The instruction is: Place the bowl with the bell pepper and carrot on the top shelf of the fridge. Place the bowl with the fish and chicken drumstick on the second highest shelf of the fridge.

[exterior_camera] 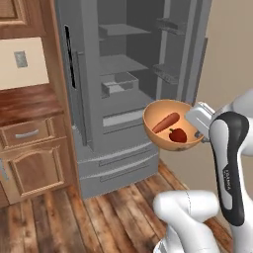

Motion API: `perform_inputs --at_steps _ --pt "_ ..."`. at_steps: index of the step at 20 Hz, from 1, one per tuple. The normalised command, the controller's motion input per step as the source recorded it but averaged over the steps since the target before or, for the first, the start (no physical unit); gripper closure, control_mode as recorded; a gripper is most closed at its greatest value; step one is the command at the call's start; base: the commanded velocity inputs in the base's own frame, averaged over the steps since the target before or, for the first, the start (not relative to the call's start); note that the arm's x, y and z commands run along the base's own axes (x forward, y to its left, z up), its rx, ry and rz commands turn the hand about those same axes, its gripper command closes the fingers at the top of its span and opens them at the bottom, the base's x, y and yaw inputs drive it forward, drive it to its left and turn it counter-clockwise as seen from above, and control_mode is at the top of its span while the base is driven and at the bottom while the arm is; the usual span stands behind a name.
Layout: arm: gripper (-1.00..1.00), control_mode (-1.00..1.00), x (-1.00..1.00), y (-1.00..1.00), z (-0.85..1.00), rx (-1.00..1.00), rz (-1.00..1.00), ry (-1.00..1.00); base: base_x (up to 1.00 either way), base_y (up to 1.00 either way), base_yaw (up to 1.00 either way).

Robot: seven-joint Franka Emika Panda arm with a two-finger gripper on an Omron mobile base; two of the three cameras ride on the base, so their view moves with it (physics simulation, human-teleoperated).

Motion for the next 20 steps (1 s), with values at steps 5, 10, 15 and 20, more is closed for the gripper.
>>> perform_inputs --at_steps 5,10,15,20 --pt "1.0 1.0 0.0 0.0 0.0 0.0 0.0 0.0 0.4 -0.43 0.34" --pt "1.0 1.0 0.0 0.0 0.0 0.0 0.0 0.0 0.36 -0.56 0.28" --pt "1.0 1.0 0.0 0.0 0.0 0.0 0.0 0.0 0.77 -0.48 0.05" --pt "1.0 1.0 0.0 0.0 0.0 0.0 0.0 0.0 0.9 -0.03 0.0"
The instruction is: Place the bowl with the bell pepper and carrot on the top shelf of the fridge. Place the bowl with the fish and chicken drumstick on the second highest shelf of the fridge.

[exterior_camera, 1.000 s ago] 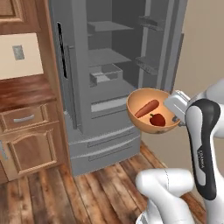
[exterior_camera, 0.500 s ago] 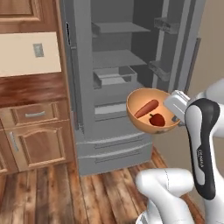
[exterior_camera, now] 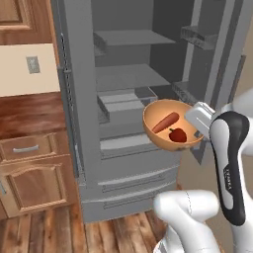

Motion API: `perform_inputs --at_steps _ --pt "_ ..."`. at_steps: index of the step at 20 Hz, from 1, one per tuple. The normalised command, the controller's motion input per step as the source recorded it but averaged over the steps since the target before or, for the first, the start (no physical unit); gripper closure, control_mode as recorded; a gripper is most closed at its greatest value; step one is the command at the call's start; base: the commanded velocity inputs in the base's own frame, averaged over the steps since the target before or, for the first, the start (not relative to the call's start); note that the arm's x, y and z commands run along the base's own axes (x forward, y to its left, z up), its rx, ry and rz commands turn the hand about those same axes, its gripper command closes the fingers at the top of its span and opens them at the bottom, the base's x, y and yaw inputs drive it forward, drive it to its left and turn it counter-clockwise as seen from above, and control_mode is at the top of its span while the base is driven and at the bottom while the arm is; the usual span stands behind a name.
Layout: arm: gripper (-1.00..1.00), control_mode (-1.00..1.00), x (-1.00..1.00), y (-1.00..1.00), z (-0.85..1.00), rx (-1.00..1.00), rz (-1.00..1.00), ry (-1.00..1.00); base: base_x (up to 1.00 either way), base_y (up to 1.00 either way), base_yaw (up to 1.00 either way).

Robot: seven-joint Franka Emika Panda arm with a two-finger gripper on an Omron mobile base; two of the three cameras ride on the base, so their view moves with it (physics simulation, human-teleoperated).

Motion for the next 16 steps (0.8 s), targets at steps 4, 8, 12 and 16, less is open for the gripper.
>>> perform_inputs --at_steps 4,8,12,16 --pt "1.0 1.0 0.0 0.0 0.0 0.0 0.0 0.0 0.84 0.0 0.0" --pt "1.0 1.0 0.0 0.0 0.0 0.0 0.0 0.0 0.8 0.0 0.0" --pt "1.0 1.0 0.0 0.0 0.0 0.0 0.0 0.0 0.76 0.0 0.0" --pt "1.0 1.0 0.0 0.0 0.0 0.0 0.0 0.0 0.76 0.0 0.0"
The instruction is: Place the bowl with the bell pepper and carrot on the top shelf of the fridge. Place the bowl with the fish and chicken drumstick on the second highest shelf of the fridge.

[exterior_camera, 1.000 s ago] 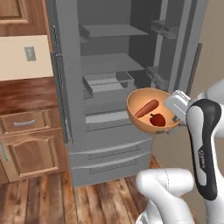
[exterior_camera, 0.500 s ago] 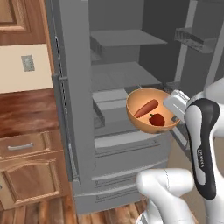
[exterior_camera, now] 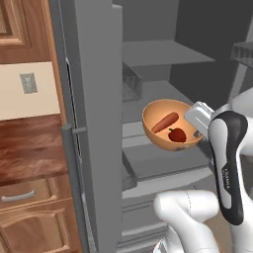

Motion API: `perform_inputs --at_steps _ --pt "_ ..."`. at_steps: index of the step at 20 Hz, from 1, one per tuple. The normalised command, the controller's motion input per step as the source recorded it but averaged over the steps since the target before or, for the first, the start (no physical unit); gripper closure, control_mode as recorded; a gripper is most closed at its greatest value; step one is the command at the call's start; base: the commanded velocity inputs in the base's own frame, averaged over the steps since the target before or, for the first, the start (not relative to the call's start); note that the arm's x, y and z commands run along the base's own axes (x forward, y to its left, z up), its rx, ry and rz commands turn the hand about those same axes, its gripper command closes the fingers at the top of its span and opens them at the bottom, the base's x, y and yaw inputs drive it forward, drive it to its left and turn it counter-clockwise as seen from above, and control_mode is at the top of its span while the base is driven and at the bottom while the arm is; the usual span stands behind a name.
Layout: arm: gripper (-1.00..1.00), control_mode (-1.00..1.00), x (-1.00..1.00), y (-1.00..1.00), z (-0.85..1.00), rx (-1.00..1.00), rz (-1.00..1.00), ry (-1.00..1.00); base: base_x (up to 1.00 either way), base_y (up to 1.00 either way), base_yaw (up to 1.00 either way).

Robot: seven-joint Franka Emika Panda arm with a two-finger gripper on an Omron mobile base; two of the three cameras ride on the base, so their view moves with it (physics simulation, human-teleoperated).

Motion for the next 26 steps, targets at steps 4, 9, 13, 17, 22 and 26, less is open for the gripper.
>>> perform_inputs --at_steps 4,9,13,17,22,26 --pt "1.0 1.0 0.0 0.0 0.0 0.0 0.0 0.0 0.75 0.0 0.0" --pt "1.0 1.0 0.0 0.0 0.0 0.0 0.0 0.0 0.38 0.0 0.0" --pt "1.0 -1.0 0.01 0.0 0.22 0.0 -0.04 -0.03 0.0 0.0 0.0" --pt "1.0 -1.0 -0.04 0.0 0.69 0.0 -0.15 -0.07 0.0 0.0 0.0" --pt "1.0 -1.0 -0.04 -0.01 0.83 0.11 -0.12 -0.03 0.0 0.0 0.0" --pt "1.0 -1.0 -0.21 -0.02 0.44 0.13 0.0 -0.16 0.0 0.0 0.0"
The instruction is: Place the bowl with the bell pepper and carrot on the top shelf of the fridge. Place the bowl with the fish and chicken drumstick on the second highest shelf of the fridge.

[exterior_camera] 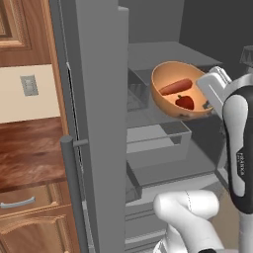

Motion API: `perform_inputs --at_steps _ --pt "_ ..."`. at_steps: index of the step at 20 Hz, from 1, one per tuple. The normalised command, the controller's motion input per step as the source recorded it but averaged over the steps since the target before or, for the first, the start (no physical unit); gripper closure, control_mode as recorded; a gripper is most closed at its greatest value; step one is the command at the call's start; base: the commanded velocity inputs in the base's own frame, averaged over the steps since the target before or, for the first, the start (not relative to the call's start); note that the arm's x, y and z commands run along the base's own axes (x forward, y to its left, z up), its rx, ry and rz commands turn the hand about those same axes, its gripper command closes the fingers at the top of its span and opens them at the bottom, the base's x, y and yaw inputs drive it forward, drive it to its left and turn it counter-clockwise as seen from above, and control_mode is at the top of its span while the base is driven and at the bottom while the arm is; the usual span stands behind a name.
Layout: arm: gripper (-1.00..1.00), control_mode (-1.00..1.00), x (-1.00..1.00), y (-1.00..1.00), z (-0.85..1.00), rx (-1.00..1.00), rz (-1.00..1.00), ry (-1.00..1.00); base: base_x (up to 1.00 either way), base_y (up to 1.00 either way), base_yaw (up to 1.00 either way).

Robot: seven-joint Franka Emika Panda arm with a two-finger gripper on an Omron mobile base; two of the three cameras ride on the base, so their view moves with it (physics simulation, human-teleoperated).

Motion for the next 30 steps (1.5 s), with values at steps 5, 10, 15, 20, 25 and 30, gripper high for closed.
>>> perform_inputs --at_steps 5,10,15,20,25,30 --pt "1.0 -1.0 0.07 0.01 0.37 -0.01 -0.07 -0.28 0.0 0.0 0.0" --pt "1.0 -1.0 0.87 0.0 0.33 0.0 -0.15 -0.03 0.0 0.0 0.0" --pt "1.0 -1.0 0.9 -0.02 0.71 0.03 -0.09 0.02 0.0 0.0 0.0" --pt "1.0 -1.0 0.73 -0.01 0.18 0.01 -0.03 0.02 0.0 0.0 0.0" --pt "1.0 -1.0 0.59 -0.01 -0.12 0.0 0.0 0.02 0.0 0.0 0.0" --pt "1.0 -1.0 0.7 0.0 -0.07 0.0 0.0 0.01 0.0 0.0 0.0"
